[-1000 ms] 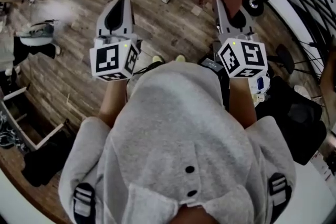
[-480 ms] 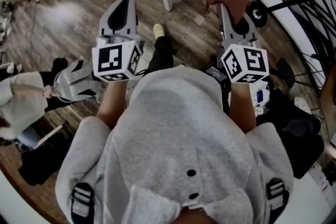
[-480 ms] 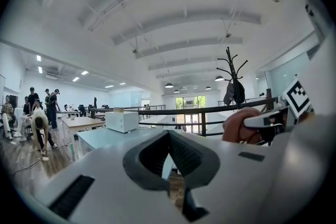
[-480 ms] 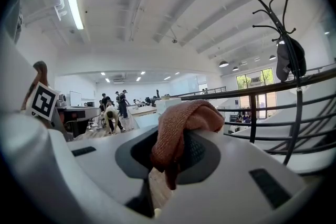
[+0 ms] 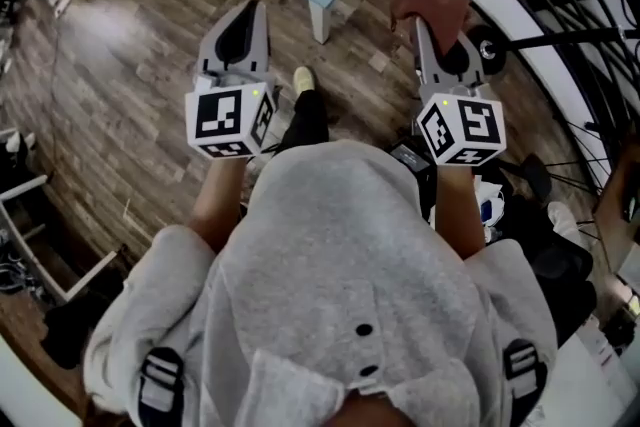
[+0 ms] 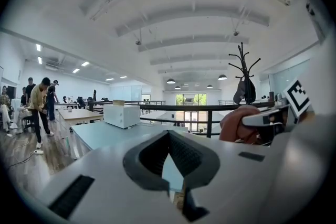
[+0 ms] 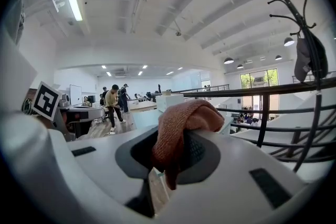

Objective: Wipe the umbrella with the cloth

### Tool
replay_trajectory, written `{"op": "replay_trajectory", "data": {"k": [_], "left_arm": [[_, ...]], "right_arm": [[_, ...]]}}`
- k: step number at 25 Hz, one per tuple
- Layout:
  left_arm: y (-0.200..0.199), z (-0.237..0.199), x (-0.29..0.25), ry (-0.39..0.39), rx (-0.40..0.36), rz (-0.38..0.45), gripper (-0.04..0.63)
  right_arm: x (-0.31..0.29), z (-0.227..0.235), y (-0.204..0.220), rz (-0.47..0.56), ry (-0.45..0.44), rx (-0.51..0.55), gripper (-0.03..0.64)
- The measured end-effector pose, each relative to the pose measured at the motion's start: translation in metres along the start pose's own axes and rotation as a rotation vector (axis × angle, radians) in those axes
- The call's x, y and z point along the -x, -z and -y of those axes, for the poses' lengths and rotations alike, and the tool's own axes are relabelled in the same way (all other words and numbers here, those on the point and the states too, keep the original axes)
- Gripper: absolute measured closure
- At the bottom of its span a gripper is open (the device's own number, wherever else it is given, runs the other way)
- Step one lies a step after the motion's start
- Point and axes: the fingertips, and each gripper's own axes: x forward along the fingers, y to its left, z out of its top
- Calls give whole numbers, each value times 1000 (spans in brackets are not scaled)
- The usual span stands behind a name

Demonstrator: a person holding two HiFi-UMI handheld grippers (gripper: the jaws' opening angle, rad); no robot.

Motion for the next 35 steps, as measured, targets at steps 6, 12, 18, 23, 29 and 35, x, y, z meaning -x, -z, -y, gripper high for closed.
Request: {"op": "replay_trajectory", "data": {"k": [6,12,18,23,29,35], "left_arm": [[2,-52,-58,4,28,-39,583],[-2,-99,-107,30,42,-64,583],[-2,-130,-146,75,62,-83,583],[4,-134,-168,102,83,-100,581],[28,-133,-200,99,81,-166,581],[63,-128,-246,58,51,-279,581]], "right_arm": [[-84,-4,-16,-34,-23,23,547],[-155,-10,-33,-47,-26,24,548],[-208,-8,-44,-88,-1,18,548],[-230,4,-54,-105,15,36,548],[-260,28,-53,-138,-10,75,548],[-309,60,-53,-161,-83,136,548]]}}
